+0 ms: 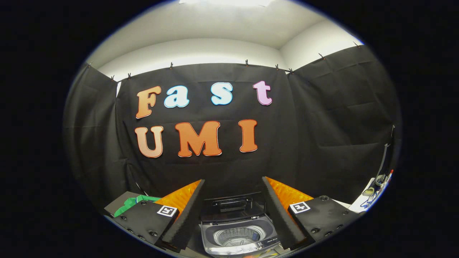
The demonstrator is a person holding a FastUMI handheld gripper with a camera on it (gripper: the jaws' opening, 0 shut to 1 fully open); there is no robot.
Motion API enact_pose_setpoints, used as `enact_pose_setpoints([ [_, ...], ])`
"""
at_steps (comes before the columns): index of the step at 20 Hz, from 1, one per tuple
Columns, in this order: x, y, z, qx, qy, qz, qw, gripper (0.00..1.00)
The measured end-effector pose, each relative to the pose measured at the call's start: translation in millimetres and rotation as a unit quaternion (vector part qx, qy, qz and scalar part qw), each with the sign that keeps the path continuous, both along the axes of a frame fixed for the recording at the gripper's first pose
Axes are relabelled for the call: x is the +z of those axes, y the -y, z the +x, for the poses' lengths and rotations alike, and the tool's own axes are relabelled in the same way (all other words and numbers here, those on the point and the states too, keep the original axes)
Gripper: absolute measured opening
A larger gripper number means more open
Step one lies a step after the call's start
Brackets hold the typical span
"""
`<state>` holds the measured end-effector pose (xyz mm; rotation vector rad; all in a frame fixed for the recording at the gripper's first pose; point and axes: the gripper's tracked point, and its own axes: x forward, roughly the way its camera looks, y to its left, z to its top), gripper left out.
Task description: Put the clothes into the washing machine and then close the washing machine lid.
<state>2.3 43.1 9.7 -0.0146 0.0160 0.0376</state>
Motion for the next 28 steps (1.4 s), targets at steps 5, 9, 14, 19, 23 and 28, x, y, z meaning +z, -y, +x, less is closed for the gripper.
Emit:
enact_pose_setpoints([
  [5,-6.1,-16.6,7.8,0.01,-0.009,-0.003,1.0,0.98],
  [9,-14.4,-48.6,15.6,0.033,-0.018,-0.006,0.999,0.98],
  [14,-33.9,-104.2,26.7,0.076,-0.036,-0.01,0.996,0.98],
  [19,-68.5,-175.1,36.5,0.13,-0.075,0.0,0.989,0.98],
  [23,-105.2,-235.6,40.4,0.177,-0.112,0.008,0.978,0.98],
  [28,-149.5,-290.0,42.0,0.205,-0.153,-0.001,0.967,0.98],
])
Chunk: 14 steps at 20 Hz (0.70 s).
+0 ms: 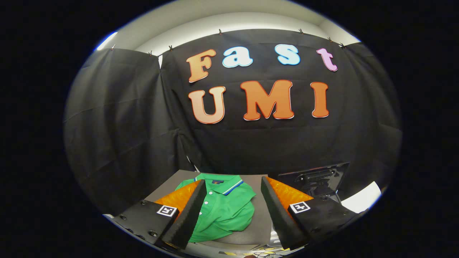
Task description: Put the clothes into the washing machine and then close the washing machine lid.
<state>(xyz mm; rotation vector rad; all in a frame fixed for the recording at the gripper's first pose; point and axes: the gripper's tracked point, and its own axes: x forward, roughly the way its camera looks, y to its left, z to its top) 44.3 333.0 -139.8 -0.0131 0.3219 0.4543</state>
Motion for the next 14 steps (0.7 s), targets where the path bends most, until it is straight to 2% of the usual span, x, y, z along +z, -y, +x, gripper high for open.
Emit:
enact_pose_setpoints([
  [4,-44.5,-34.8,-3.0,0.026,-0.046,-0.015,0.998,0.98],
  [14,-118.5,-70.6,-18.1,0.045,-0.106,-0.062,0.991,0.98],
])
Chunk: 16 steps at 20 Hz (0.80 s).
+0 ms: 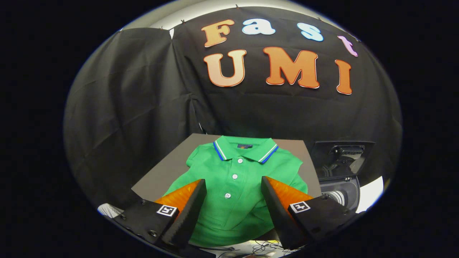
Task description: Put the clothes into the washing machine and then close the washing machine lid.
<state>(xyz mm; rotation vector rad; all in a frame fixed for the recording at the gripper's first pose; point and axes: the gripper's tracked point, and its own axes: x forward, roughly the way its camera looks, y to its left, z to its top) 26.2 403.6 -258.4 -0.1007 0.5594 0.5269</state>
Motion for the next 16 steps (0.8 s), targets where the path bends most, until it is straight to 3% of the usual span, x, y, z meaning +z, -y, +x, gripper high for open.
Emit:
enact_pose_setpoints([
  [8,-26.3,-0.5,-3.2,-0.006,-0.039,-0.001,0.999,1.0],
  [12,-24.4,-4.1,-3.0,0.008,-0.026,-0.007,1.0,1.0],
  [16,-26.4,-16.4,-8.6,0.032,-0.026,0.0,0.999,0.77],
])
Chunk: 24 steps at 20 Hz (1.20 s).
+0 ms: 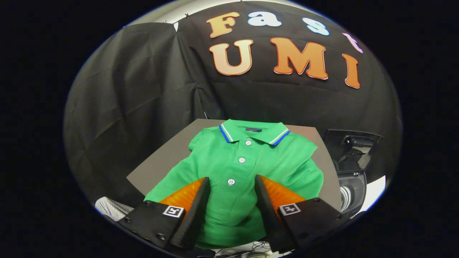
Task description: Put the clothes into the washing machine and then close the washing machine lid.
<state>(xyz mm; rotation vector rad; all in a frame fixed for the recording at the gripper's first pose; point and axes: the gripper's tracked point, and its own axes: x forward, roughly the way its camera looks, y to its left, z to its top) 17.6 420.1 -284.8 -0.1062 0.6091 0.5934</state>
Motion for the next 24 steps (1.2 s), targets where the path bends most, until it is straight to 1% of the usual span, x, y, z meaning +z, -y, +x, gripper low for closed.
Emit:
enact_pose_setpoints([
  [3,-1.0,-2.8,-2.3,0.017,0.0,0.001,1.0,0.61],
  [4,-2.5,-5.6,-5.8,0.022,-0.011,0.009,1.0,0.6],
  [5,-1.0,-5.2,-4.6,0.022,-0.014,0.018,0.999,0.37],
  [7,0.3,-2.1,-6.6,0.028,-0.03,0.019,0.999,0.35],
  [9,2.4,-0.5,-6.0,0.027,-0.041,0.026,0.998,0.22],
  [11,6.5,1.3,-4.6,0.026,-0.041,0.034,0.998,0.15],
  [12,7.6,6.1,-5.6,0.02,-0.04,0.03,0.999,0.1],
  [14,23.2,16.8,-2.5,0.019,-0.015,0.019,1.0,0.08],
  [16,40.7,26.6,0.6,0.026,0.015,0.013,0.999,0.08],
  [19,58.4,58.2,4.6,0.025,0.021,0.027,0.999,0.08],
  [21,73.3,80.0,11.9,0.011,0.017,0.053,0.998,0.08],
  [24,95.3,119.6,29.4,-0.012,0.03,0.067,0.997,0.08],
])
